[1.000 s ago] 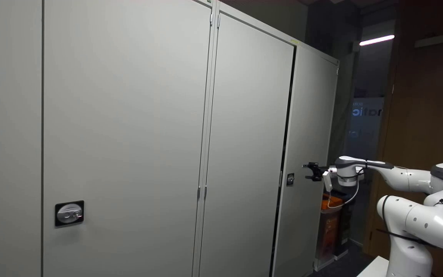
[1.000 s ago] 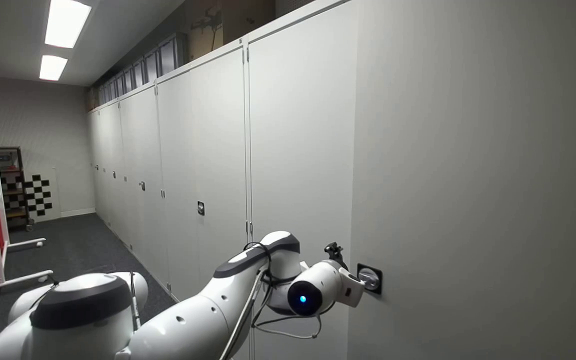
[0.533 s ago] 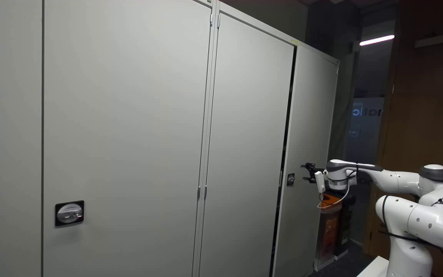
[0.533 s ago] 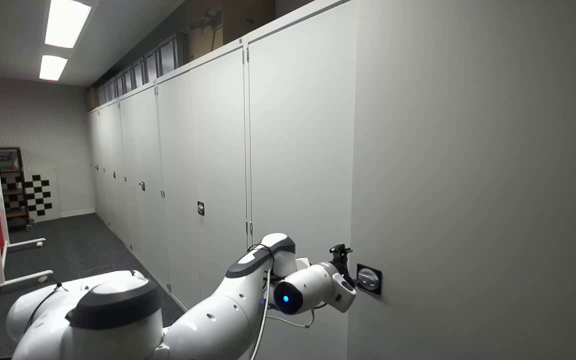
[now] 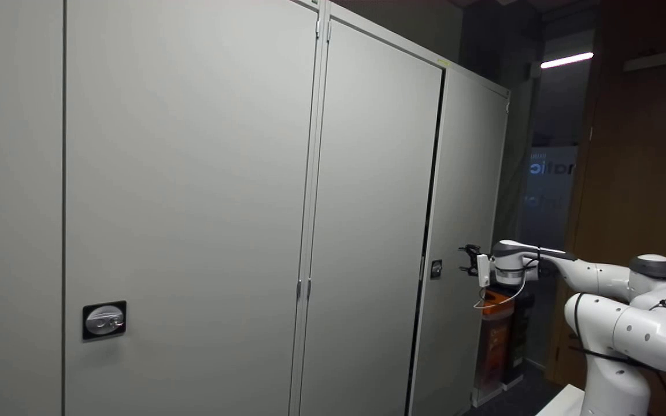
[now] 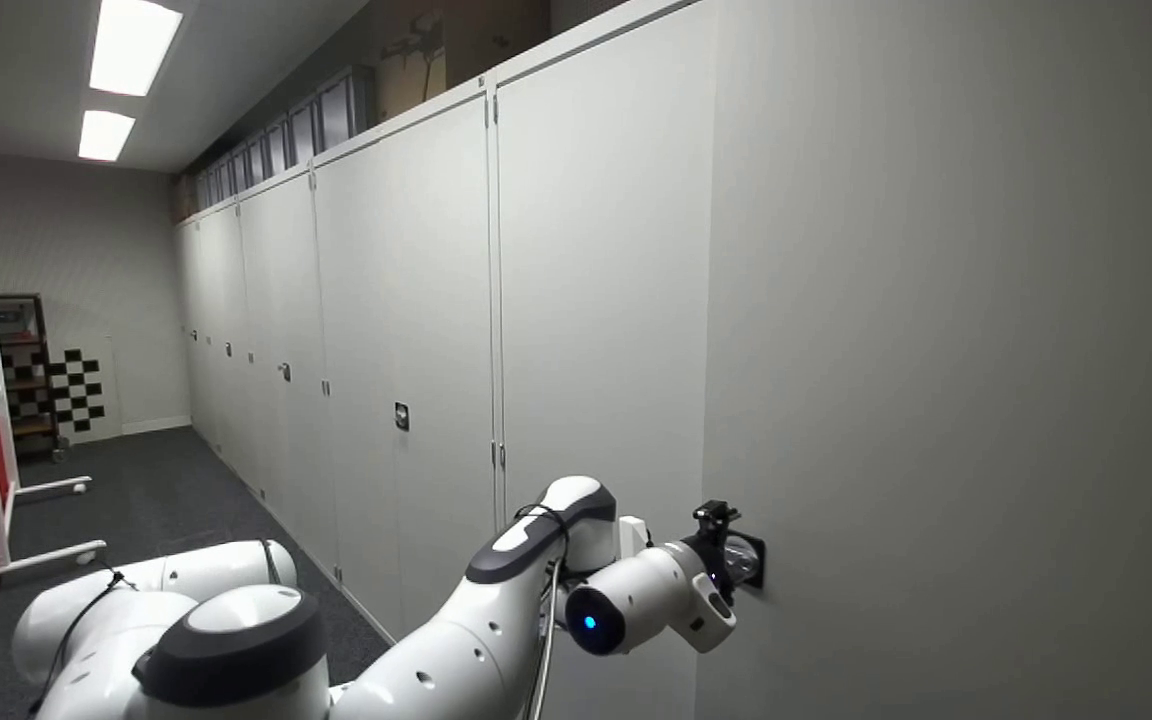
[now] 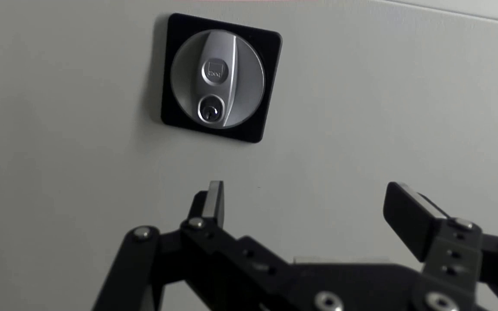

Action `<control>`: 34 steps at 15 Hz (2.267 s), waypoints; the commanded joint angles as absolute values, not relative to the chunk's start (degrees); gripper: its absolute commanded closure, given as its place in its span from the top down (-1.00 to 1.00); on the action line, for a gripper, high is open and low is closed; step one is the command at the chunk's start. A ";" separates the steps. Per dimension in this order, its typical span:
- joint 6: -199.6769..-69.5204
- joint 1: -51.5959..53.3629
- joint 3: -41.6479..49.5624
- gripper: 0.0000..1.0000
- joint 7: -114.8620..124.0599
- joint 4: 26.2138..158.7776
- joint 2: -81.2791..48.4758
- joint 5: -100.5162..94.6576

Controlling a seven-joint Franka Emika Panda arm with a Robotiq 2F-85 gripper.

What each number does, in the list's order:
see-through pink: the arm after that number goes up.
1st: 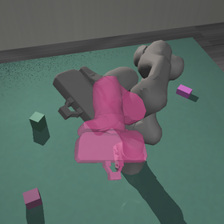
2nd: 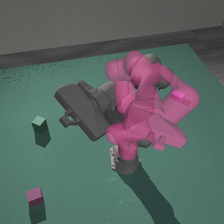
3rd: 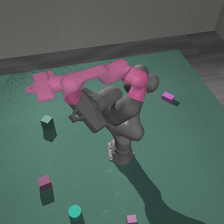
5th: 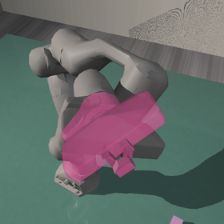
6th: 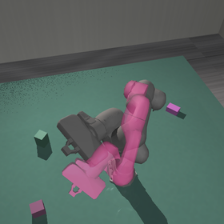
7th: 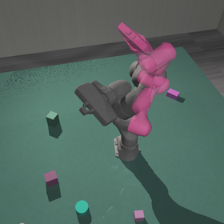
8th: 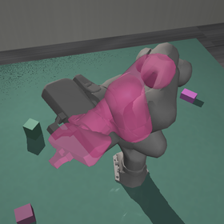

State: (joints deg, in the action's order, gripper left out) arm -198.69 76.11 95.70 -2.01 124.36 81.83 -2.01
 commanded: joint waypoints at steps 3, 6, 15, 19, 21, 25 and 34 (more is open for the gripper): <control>-198.46 76.99 94.93 1.00 0.96 124.78 84.00 1.80; -198.38 78.18 95.10 1.00 1.50 124.81 84.08 2.81; -198.46 81.89 99.26 1.00 1.37 122.82 83.90 -0.79; -198.46 82.40 100.99 1.00 3.57 122.58 83.90 -6.13; -198.46 82.52 101.29 1.00 6.12 122.52 83.90 -9.27; -198.46 83.34 102.25 1.00 14.01 120.93 83.90 -14.34; -198.45 86.10 105.59 1.00 33.14 116.62 83.90 -29.03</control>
State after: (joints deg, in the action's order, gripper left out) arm -198.46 83.69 104.42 27.72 119.92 83.90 -24.44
